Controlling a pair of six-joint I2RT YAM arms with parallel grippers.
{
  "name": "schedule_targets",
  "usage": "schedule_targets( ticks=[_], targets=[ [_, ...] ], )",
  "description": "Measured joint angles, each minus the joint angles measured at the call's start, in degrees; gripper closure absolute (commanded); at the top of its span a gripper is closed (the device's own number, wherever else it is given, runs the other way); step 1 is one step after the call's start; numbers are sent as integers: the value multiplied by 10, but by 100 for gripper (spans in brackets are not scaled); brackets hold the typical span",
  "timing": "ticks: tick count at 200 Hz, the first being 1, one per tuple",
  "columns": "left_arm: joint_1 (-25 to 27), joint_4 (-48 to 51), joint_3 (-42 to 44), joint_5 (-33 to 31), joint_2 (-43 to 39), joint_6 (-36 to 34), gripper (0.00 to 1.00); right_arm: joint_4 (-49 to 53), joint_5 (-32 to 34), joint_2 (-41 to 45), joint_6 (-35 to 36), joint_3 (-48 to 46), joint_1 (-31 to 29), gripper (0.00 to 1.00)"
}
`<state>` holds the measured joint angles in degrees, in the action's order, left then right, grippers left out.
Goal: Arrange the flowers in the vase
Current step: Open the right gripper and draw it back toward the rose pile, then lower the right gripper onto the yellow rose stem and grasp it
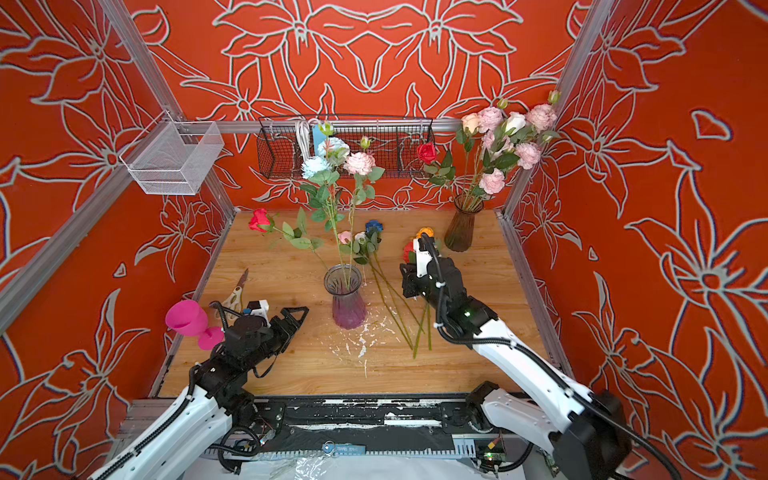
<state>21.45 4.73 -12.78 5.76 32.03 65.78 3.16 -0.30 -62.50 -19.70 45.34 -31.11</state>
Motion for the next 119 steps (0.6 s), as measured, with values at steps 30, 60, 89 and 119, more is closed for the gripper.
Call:
schedule_targets(
  ticks=[30,60,89,119],
  targets=[
    [0,-35,-21,25,95,5,8,62,-50,-151,-3,62,38,75],
    [0,-31,-61,40,145,5,8,117,-88,-311,2,193,52,71],
    [0,-21,-80,43,148,4,8,134,-100,-412,3,273,53,71],
    [0,-8,-80,38,142,3,8,153,-116,-486,4,323,53,73]
  ],
)
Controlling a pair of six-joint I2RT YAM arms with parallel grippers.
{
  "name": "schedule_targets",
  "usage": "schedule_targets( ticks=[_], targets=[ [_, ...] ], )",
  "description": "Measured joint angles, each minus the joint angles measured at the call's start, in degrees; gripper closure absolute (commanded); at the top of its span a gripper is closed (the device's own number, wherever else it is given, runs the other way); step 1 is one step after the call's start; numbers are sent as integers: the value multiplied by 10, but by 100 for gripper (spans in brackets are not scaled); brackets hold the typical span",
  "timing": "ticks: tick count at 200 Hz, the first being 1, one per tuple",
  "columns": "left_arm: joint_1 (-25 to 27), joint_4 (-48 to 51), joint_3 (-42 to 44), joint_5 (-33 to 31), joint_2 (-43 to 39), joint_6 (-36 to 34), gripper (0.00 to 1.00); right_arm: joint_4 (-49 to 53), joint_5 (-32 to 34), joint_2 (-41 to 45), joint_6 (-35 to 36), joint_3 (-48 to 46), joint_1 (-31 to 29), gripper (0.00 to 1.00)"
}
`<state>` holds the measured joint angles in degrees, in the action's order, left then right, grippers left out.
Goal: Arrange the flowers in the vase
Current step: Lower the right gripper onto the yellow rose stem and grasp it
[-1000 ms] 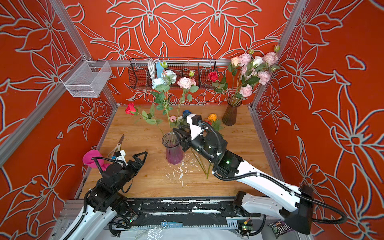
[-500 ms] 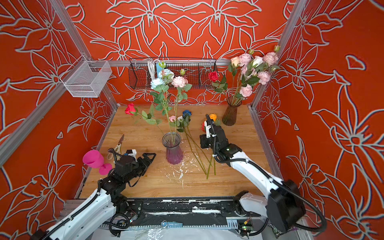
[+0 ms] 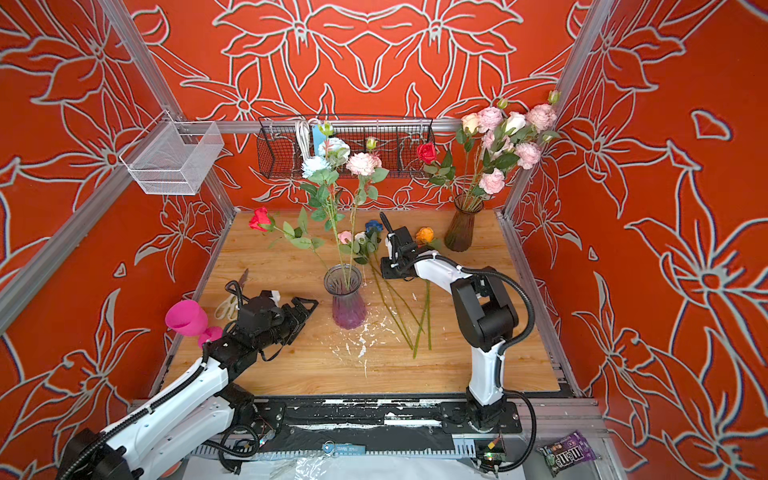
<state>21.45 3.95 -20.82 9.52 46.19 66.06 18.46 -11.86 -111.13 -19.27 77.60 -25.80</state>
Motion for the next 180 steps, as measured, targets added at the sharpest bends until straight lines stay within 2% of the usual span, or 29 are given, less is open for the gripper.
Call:
schedule_targets(
  ticks=[56,107,162,172,180],
  targets=[
    [0,-2,0,-7,13,-12,7,7,-11,-70,0,37,0,79],
    [0,-3,0,-5,27,-21,7,23,-6,-94,8,71,0,93],
    [0,-1,0,-7,6,-30,6,20,-8,-70,-8,55,2,93],
    [0,-1,0,-7,-1,-30,6,18,-8,-58,-12,45,2,89],
    [0,0,0,-8,-6,-31,6,16,-8,-49,-17,36,2,81]
  ],
)
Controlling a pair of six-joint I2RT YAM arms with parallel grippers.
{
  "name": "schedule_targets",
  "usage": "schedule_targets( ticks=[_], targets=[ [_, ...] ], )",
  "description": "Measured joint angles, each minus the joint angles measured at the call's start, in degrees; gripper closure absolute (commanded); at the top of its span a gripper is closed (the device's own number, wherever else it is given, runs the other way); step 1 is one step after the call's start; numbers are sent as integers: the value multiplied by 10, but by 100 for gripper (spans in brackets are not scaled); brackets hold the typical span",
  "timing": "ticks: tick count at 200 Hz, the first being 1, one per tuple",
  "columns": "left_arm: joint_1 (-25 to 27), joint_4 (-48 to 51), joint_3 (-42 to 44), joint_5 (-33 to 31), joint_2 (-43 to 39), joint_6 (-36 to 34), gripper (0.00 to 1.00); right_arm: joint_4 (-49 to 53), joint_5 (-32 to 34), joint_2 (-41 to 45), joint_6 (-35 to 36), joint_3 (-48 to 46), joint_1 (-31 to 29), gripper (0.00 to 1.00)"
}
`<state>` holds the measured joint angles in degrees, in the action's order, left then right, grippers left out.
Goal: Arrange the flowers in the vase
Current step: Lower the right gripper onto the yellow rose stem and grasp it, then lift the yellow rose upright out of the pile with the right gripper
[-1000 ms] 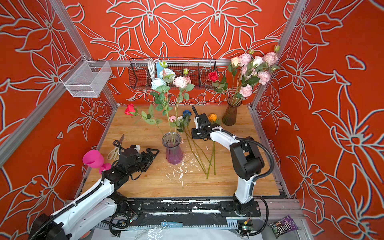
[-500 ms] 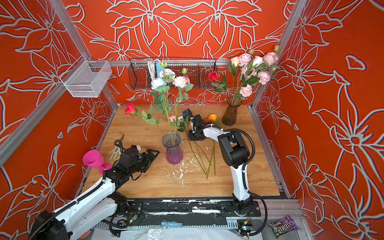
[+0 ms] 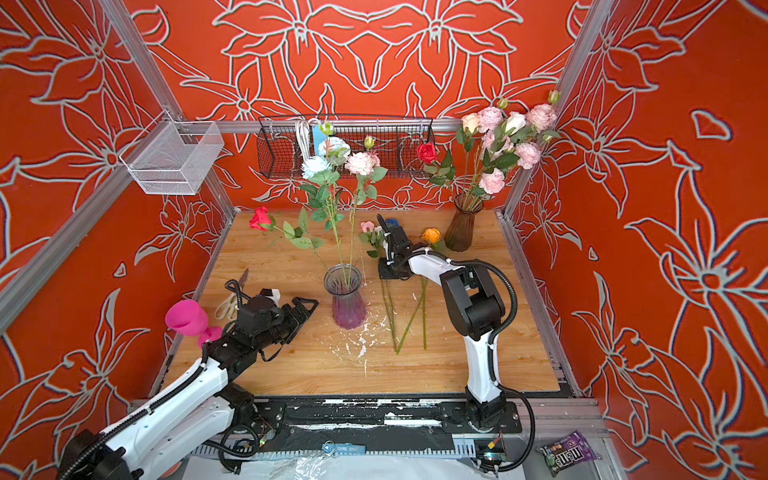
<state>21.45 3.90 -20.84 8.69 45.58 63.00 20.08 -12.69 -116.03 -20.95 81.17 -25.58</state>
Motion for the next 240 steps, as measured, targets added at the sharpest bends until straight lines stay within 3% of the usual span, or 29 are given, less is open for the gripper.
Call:
schedule_targets(
  ticks=[14,39,65,106,137,192,240],
  targets=[
    [0,1,0,-1,-8,0,6,-4,-4,12,-11,-14,0,73],
    [0,5,0,-1,-18,-1,6,-11,-2,43,-12,-48,0,72],
    [0,12,-1,0,-27,-2,5,6,43,106,-4,-82,5,72],
    [0,7,0,7,-36,-4,5,17,87,187,8,-110,96,67],
    [0,-2,9,17,-36,-3,5,23,94,177,-11,-140,157,67],
    [0,1,11,26,-57,-2,5,-2,44,110,-61,-140,170,66],
    [0,31,11,17,-122,-4,5,0,38,71,-85,-125,174,87]
  ],
)
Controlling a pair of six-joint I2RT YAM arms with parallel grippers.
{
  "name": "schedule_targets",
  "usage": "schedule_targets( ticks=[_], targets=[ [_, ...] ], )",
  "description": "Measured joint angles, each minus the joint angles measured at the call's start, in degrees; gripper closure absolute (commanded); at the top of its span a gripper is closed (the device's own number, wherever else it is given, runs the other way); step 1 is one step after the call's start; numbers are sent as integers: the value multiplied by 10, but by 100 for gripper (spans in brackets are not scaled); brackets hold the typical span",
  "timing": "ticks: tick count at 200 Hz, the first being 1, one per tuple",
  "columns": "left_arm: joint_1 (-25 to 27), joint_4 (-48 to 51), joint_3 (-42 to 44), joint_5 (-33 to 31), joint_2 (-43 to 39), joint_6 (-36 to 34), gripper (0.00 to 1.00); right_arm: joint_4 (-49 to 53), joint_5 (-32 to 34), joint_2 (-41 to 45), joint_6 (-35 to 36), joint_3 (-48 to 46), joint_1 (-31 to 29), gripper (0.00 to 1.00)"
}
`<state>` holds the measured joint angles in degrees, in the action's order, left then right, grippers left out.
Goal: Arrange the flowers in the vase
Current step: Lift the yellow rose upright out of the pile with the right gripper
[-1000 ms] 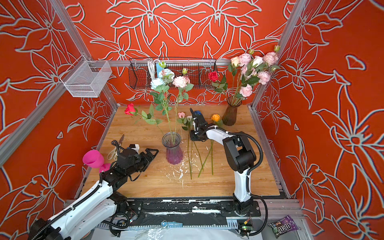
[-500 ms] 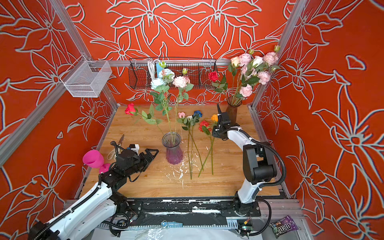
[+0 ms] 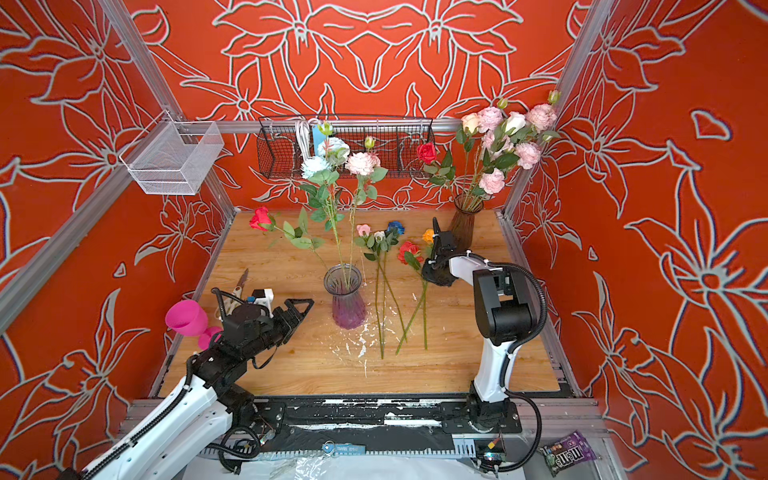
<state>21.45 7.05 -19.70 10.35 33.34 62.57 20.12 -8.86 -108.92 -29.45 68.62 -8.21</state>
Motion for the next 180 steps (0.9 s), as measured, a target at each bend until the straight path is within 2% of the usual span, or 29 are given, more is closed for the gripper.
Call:
schedule_targets(
  ticks=[31,82,137,180],
  targets=[
    [0,20,0,-12,-35,-4,5,3,0,-3,-5,11,0,97],
    [0,39,0,-21,-58,-10,5,6,-10,18,-10,11,0,100],
    [0,40,0,-23,-59,-11,5,0,-30,143,-9,-8,-4,100],
    [0,31,0,-16,-61,-15,3,-22,-11,264,15,-117,-56,100]
  ],
)
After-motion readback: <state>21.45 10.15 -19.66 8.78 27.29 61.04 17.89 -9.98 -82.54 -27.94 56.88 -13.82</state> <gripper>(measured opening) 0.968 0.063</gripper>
